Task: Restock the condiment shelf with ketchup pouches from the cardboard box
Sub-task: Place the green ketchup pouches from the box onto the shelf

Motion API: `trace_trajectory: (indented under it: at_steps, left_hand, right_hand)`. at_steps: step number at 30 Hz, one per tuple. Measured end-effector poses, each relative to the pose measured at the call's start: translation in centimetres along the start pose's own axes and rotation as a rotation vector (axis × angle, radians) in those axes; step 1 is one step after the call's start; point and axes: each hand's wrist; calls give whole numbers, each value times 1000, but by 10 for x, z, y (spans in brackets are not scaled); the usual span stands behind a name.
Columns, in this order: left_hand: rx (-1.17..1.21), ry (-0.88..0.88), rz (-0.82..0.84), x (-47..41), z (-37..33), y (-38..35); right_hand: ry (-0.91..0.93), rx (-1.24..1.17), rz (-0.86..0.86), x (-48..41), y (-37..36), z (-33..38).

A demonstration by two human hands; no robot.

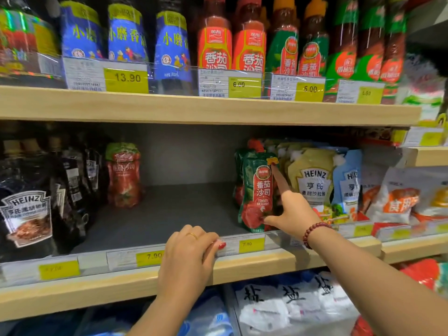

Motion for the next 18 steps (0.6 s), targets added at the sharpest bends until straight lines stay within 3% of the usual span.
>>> trace_trajectory:
  at_steps: [3,9,18]
  left_hand:
    - [11,18,-9,0,-2,1]
    - [29,35,-24,-1,-3,1]
    - [45,17,-43,2,1,-3]
  right_hand:
    - [-50,-75,1,3,-5,15]
    - [-159,137,7,-8,-19,33]
    - [-145,122,-41,-31,-21,33]
Point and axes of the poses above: each hand's wrist, its own x-axis away from the middle knuckle, its own y-axis out of the back of the hand, z = x × y, and after that the axes turned 1 degree about z, right-handed
